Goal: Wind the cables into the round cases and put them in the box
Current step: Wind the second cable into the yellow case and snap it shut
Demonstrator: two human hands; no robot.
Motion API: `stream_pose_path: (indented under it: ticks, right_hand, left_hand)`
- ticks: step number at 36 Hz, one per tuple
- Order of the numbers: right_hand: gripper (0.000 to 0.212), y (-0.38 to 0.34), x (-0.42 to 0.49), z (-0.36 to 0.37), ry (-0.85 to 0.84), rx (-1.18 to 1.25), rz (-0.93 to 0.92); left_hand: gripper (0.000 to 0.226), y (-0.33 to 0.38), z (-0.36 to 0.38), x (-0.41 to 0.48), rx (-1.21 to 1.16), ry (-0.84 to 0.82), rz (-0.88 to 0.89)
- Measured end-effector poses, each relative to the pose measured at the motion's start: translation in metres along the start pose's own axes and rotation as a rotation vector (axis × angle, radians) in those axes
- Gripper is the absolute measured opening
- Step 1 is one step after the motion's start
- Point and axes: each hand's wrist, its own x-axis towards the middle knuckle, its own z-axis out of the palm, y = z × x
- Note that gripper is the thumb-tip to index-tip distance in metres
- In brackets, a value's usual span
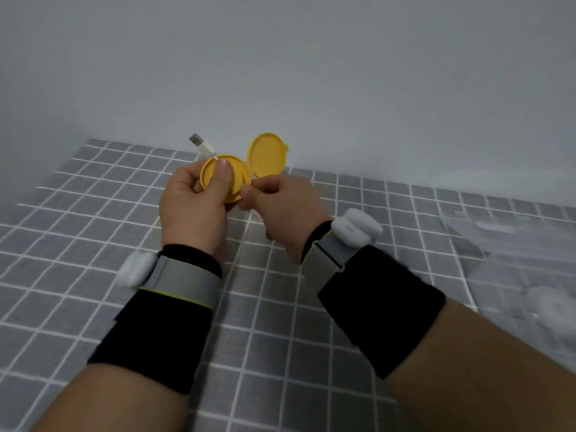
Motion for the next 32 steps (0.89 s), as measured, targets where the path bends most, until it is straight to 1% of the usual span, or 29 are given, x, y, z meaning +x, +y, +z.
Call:
stream_pose_path:
  ticks: [2, 5, 6, 9, 13, 15, 19, 21, 23, 26, 29, 32]
  right_hand:
    - [0.024, -0.009, -0.013, -0.012, 0.050, 0.033, -0.017]
    - [0.022, -0.021, -0.027, -0.024, 0.106, 0.099, -0.053]
    - [0.021, -0.022, -0.027, -0.024, 0.119, 0.092, -0.069]
    - [0.018, -0.035, -0.045, -0.031, 0.169, 0.075, -0.107]
    - [0.011, -0.042, -0.082, -0.045, 0.208, 0.141, -0.134]
    - [0.009, -0.040, -0.100, -0.051, 0.209, 0.177, -0.129]
    - [0.009, -0.040, -0.140, -0.067, 0.192, 0.203, -0.152]
    - [0.010, -0.041, -0.157, -0.074, 0.189, 0.217, -0.161]
    - [0.019, -0.045, -0.179, -0.079, 0.203, 0.244, -0.173]
    - [0.031, -0.047, -0.191, -0.082, 0.226, 0.232, -0.180]
    - [0.032, -0.051, -0.212, -0.090, 0.234, 0.226, -0.206]
    - [0.032, -0.055, -0.228, -0.100, 0.225, 0.260, -0.204]
  left_hand:
    - [0.033, 0.015, 0.010, -0.011, 0.022, -0.009, 0.015]
    - [0.041, 0.035, 0.024, -0.023, -0.018, 0.000, 0.000]
    - [0.040, 0.038, 0.027, -0.023, -0.021, 0.006, -0.006]
    - [0.028, 0.054, 0.040, -0.039, -0.044, 0.014, -0.027]
    - [0.028, 0.075, 0.053, -0.076, -0.165, 0.001, -0.120]
    - [0.028, 0.082, 0.055, -0.094, -0.210, -0.025, -0.176]
    - [0.021, 0.101, 0.054, -0.136, -0.242, -0.059, -0.203]
    - [0.025, 0.107, 0.054, -0.154, -0.215, -0.053, -0.179]
    - [0.025, 0.116, 0.052, -0.175, -0.194, -0.042, -0.140]
    - [0.022, 0.121, 0.053, -0.189, -0.181, -0.035, -0.126]
    - [0.021, 0.134, 0.050, -0.210, -0.192, -0.097, -0.147]
    - [0.031, 0.144, 0.045, -0.222, -0.199, -0.194, -0.196]
